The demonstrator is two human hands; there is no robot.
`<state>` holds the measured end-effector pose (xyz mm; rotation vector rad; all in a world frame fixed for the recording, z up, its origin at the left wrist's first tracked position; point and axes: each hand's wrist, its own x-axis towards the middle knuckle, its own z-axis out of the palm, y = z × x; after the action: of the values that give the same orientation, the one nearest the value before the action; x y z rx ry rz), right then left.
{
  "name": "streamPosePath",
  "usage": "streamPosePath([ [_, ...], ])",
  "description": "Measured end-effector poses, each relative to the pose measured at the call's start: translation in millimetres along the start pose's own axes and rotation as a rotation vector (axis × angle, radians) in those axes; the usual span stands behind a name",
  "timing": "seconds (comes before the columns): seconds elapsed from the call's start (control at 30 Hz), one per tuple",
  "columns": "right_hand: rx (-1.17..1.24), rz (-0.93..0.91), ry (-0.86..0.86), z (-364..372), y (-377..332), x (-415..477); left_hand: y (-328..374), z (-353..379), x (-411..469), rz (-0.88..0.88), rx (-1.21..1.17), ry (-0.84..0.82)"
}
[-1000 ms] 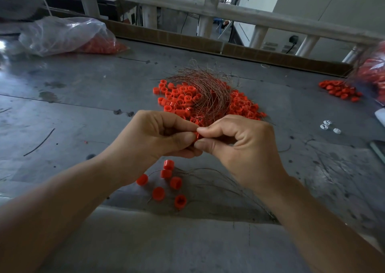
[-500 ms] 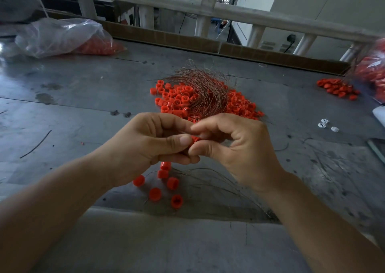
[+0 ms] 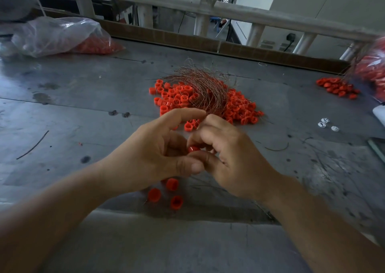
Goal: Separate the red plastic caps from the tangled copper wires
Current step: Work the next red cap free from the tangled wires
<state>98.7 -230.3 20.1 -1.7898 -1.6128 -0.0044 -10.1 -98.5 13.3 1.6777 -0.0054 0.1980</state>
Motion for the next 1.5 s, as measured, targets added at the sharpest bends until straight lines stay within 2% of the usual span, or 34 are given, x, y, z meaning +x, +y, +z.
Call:
streamPosePath([
  [0.47,0.028,-0.036,0.017,4.5,-4.4,-4.3,-1.1,4.2,-9.1,0.07,0.041,-0.015],
  [0.83,0.175,-0.014,0.17,-3.6,2.3,-0.6,3.3,-6.0,0.5,0.044,-0.288,-0.006],
  [1.5,0.218,-0.03,0.102,-7.7,4.4,0.4,5.7,-5.5,3.3,0.042,-0.116,0.122],
])
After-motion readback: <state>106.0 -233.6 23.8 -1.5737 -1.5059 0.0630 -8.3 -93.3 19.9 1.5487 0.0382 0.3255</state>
